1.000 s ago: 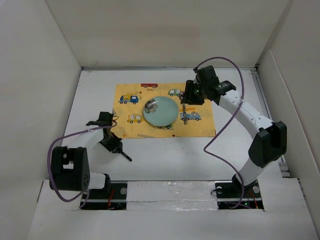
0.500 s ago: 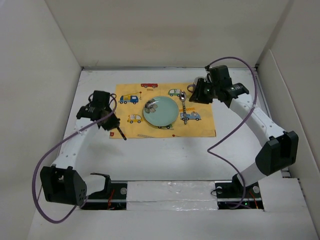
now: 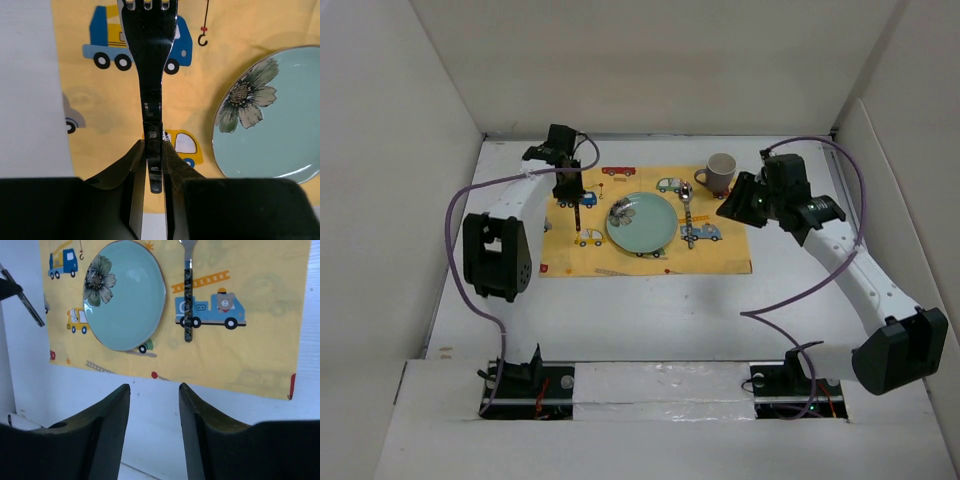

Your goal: Set the dinner table for one person

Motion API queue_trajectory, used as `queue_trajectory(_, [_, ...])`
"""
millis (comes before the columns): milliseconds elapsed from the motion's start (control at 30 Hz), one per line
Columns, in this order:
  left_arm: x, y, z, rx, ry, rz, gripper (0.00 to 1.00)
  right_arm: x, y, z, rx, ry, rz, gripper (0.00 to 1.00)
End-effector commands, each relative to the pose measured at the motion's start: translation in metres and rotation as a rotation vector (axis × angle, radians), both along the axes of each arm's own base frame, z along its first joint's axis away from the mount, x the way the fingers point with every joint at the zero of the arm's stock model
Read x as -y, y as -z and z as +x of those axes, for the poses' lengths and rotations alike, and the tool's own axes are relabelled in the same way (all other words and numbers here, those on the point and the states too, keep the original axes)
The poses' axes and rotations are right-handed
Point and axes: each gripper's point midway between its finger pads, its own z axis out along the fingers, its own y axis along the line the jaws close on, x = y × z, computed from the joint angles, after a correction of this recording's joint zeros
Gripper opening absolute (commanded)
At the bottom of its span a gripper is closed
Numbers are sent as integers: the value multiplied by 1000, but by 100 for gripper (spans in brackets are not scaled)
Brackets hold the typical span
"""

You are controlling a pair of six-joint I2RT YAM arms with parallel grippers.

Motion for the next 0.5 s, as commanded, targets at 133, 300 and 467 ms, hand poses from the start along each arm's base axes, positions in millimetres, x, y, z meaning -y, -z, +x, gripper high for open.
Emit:
queue_trajectory(133, [39, 17, 4, -15, 133, 71, 0, 22, 9, -12, -5, 78, -26, 51])
queue_trajectory(300, [38, 43, 2, -77, 114, 79, 0, 23, 18, -18, -37, 76, -29, 51])
queue_trajectory(467, [29, 55, -10, -126, 81, 112, 0, 29, 21, -21, -49, 97, -41, 51])
